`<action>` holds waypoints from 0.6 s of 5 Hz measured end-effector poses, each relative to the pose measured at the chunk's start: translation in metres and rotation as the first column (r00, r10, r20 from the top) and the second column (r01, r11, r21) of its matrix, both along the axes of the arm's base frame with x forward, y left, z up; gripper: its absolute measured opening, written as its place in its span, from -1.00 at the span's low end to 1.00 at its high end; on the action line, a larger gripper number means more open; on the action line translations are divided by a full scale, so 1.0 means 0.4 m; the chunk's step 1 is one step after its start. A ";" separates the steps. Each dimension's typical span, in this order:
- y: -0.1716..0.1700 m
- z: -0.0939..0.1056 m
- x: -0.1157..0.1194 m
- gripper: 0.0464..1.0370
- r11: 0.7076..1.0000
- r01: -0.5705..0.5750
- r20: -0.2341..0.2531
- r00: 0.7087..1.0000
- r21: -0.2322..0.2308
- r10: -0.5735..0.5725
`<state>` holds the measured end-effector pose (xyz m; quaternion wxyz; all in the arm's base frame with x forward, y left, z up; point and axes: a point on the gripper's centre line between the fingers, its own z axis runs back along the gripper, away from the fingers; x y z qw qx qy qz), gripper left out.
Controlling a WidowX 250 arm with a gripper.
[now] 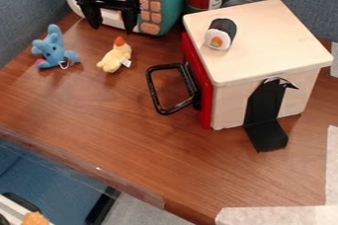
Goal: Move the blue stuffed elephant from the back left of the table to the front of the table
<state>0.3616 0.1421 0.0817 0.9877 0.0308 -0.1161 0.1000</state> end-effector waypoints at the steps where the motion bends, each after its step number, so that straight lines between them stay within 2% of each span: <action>1: -0.003 -0.030 -0.004 0.93 1.000 -0.002 -0.029 1.000 -0.018 0.001; 2: 0.075 -0.041 -0.050 0.93 0.997 -0.058 -0.029 0.998 -0.055 0.057; 3: 0.181 -0.020 -0.108 0.93 0.989 -0.132 0.010 0.991 -0.072 0.133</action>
